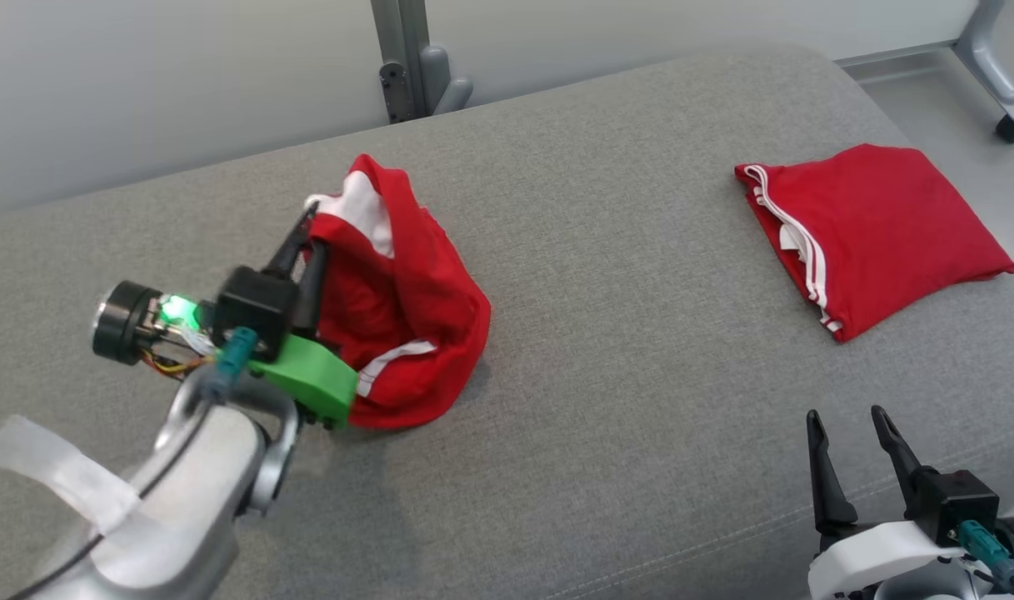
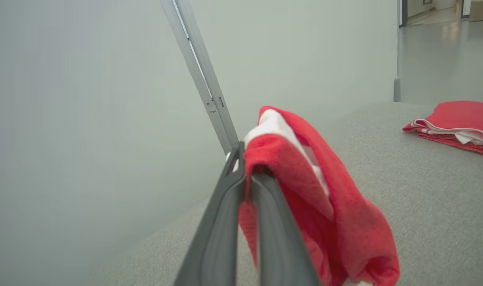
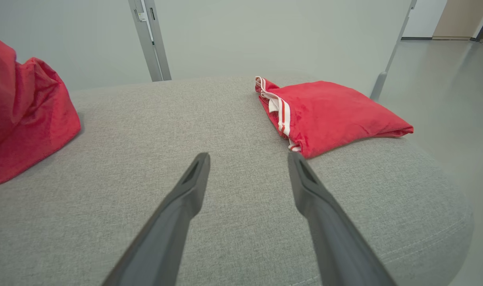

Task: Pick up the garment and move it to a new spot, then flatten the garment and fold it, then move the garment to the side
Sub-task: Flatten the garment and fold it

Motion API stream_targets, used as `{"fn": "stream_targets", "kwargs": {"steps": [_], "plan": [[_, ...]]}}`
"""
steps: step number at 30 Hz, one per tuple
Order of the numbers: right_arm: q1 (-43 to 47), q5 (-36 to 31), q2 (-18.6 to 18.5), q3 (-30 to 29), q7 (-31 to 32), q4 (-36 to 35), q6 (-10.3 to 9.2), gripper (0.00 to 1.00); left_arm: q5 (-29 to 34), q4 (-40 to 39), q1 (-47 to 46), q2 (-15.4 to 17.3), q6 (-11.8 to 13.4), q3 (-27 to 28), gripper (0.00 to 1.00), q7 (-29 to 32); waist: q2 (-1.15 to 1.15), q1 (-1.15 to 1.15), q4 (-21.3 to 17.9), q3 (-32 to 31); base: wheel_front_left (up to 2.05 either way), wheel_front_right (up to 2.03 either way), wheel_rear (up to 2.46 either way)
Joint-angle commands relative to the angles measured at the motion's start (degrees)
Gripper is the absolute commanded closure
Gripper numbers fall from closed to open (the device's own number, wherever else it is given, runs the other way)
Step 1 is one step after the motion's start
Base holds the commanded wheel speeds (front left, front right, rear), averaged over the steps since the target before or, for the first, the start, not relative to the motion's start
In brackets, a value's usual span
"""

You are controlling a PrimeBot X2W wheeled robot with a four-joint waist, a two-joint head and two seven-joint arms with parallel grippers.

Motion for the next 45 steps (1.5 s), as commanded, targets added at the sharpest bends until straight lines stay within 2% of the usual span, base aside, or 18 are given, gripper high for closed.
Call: {"fn": "stream_targets", "kwargs": {"steps": [1, 5, 11, 12, 13, 14, 15, 20, 23, 26, 31, 34, 45], "plan": [[0.7, 0.32, -0.09, 0.02, -0.15, 0.07, -0.11, 0.0, 1.5, -0.66, 0.95, -0.05, 0.51, -1.37, 1.0, 0.54, 0.45, 0.0, 0.54, -0.27, 0.0, 0.0, 0.0], [0.39, 0.62, -0.08, 0.48, -0.15, 0.23, -0.11, 0.0, 5.09, -2.04, 5.52, -2.0, 1.51, -8.02, 1.0, 2.96, 0.45, 0.0, 1.38, 0.54, 0.0, 0.0, 0.0], [-1.11, 0.39, -0.1, 1.22, -0.15, 0.45, -0.11, 0.0, 4.5, 4.84, 9.56, -8.91, -0.37, -13.08, 1.0, -1.16, 0.45, 0.0, 2.1, 1.85, 0.0, 0.0, 0.0], [-1.26, 0.15, -0.1, 1.21, -0.15, 0.48, -0.11, 0.0, 4.6, 6.31, 9.53, -9.88, -0.5, -13.34, 0.81, -2.07, 0.45, 0.0, 2.16, 1.95, 0.0, 0.0, 0.0], [-1.4, 0.01, -0.1, 1.23, -0.15, 0.5, -0.11, 0.0, 4.6, 8.02, 9.6, -10.75, -0.86, -13.79, 0.56, -2.59, 0.45, 0.0, 2.18, 2.01, 0.0, 0.0, 0.0], [-1.48, -0.17, -0.1, 1.22, -0.15, 0.47, -0.11, 0.0, 4.39, 9.26, 9.68, -11.54, -1.33, -14.13, 0.16, -3.19, 0.45, 0.0, 2.17, 2.04, 0.0, 0.0, 0.0], [-1.48, -0.41, -0.1, 1.15, -0.15, 0.47, -0.11, 0.0, 4.07, 10.26, 9.87, -12.29, -2.06, -14.35, 0.0, -3.65, 0.45, 0.0, 2.13, 2.01, 0.0, 0.0, 0.0], [-1.05, -1.15, -0.09, 0.46, -0.15, 0.57, -0.11, 0.0, 0.77, 12.71, 11.28, -13.9, -7.44, -15.79, 0.0, -3.55, 0.45, 0.0, 2.05, 1.83, 0.0, 0.0, 0.0], [-0.44, -1.13, -0.1, 0.08, -0.15, 0.54, -0.11, 0.0, -0.82, 11.53, 12.49, -13.06, -9.05, -16.22, 0.0, -2.21, 0.45, 0.0, 2.12, 1.48, 0.0, 0.0, 0.0], [0.1, -1.02, -0.1, -0.03, -0.15, 0.39, -0.11, 0.0, -2.4, 8.36, 13.55, -11.62, -9.26, -15.77, 0.0, -0.19, 0.45, 0.0, 2.28, 1.3, 0.0, 0.0, 0.0], [-0.14, -0.68, -0.1, 0.3, -0.15, 0.48, -0.11, 0.0, -7.15, 0.7, 15.02, -10.24, -8.05, -12.74, 0.0, 2.99, 0.45, 0.0, 2.23, 1.3, 0.0, 0.0, 0.0], [-0.78, -0.6, -0.1, 1.09, -0.15, 0.54, -0.11, 0.0, -9.9, -1.24, 15.46, -9.88, -7.28, -10.87, 0.0, 4.81, 0.45, 0.0, 1.53, 1.57, 0.0, 0.0, 0.0], [-2.14, 0.17, -0.09, 1.47, -0.15, 0.63, -0.11, 0.0, -15.92, 4.44, 13.56, -10.39, -8.48, -8.3, 0.0, 9.67, 0.45, 0.0, -2.42, 3.31, 0.0, 0.0, 0.0]]}}
